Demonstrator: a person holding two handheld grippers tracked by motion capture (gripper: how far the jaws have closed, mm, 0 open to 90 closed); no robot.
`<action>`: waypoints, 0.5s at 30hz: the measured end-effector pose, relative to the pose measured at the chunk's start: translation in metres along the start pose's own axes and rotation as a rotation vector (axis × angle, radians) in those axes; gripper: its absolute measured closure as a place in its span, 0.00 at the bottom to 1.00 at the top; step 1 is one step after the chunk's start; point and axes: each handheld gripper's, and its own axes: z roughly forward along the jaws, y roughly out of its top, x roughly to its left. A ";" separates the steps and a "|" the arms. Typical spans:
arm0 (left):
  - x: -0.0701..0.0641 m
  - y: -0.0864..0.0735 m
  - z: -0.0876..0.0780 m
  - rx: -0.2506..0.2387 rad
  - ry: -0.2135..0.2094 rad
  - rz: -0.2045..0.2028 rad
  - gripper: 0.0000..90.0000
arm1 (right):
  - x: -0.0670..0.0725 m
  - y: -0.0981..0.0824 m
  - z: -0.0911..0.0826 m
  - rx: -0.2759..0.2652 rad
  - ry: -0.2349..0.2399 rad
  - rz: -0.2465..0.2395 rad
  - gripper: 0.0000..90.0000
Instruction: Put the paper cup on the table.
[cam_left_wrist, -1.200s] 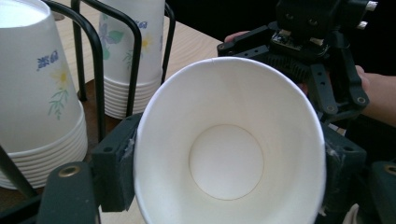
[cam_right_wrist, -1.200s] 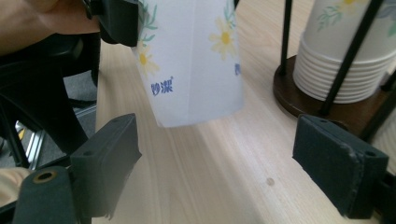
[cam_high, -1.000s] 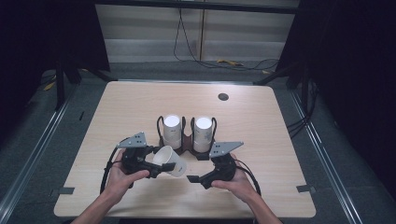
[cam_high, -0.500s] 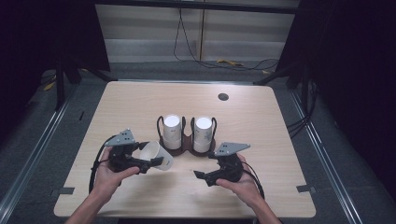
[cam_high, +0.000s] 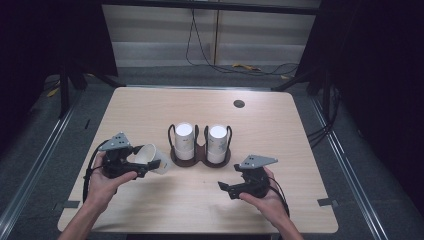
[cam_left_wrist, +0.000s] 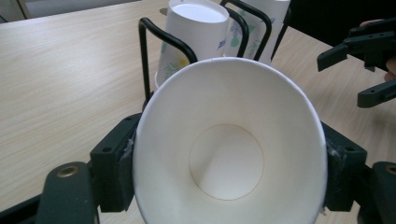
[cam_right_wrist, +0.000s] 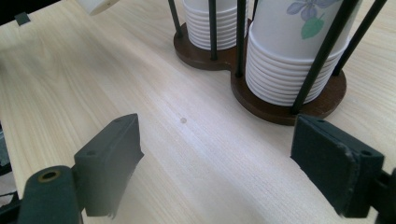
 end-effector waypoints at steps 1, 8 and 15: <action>0.001 0.000 0.000 -0.001 0.003 -0.003 0.26 | 0.000 0.000 -0.001 -0.012 -0.002 0.002 0.18; 0.012 -0.002 -0.001 0.009 0.055 -0.020 0.26 | -0.001 0.002 -0.008 -0.039 -0.041 0.003 0.17; 0.029 0.004 -0.003 0.038 0.087 -0.035 0.26 | -0.008 -0.006 -0.009 -0.055 -0.054 0.046 0.18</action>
